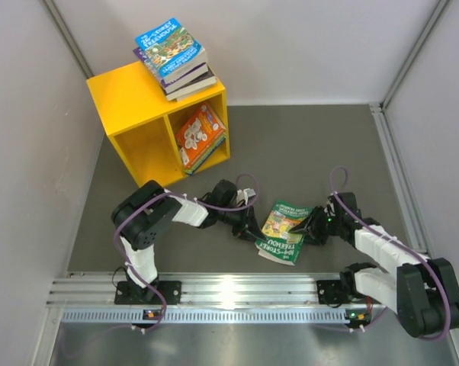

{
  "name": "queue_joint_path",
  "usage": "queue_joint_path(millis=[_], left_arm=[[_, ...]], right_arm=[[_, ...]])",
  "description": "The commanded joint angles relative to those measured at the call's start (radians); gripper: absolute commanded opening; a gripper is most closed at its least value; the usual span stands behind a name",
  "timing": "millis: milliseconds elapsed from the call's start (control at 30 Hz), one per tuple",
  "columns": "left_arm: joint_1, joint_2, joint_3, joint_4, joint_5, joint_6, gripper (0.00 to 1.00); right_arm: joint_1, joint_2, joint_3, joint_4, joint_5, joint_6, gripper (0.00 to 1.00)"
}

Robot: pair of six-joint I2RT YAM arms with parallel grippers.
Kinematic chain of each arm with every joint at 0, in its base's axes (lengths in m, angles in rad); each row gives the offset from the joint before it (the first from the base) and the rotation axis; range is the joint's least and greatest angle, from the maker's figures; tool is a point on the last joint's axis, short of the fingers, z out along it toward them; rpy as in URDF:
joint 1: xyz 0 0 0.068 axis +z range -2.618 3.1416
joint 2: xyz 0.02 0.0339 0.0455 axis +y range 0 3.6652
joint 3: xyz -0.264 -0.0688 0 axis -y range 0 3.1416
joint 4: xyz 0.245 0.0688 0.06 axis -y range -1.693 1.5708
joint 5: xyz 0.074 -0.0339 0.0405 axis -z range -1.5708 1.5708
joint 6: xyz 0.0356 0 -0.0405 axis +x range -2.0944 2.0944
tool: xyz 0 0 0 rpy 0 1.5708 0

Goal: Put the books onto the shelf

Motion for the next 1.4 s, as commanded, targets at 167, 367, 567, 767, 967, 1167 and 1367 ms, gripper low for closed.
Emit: queue_joint_path(millis=[167,367,567,767,967,1167,1367], left_arm=[[0.005,-0.055,0.222,-0.538,-0.157,0.37,0.01],[0.005,-0.222,0.43,-0.976,-0.502,0.514,0.48],[0.018,-0.417,0.582,-1.21,-0.636,0.585,0.76],[0.084,-0.512,0.834,-1.449,-0.818,0.628,0.99],[0.109,-0.572,1.086,-1.672,-1.103,0.691,0.99],[0.112,-0.717,1.109,-1.796,-1.249,0.679,0.99],[0.112,-0.846,1.072,-1.864,-1.286,0.616,0.99]], right_arm=[[0.009,-0.008,0.068,-0.009,-0.05,-0.063,0.0],[0.01,-0.079,0.281,-0.111,-0.005,-0.086,0.0],[0.104,-0.062,0.537,-0.168,0.136,-0.093,0.0],[0.358,0.072,0.81,-0.086,0.322,-0.062,0.0],[0.471,0.289,1.033,0.026,0.342,-0.063,0.0],[0.498,0.51,1.273,0.035,0.312,-0.077,0.0],[0.504,0.635,1.422,0.026,0.307,-0.08,0.0]])
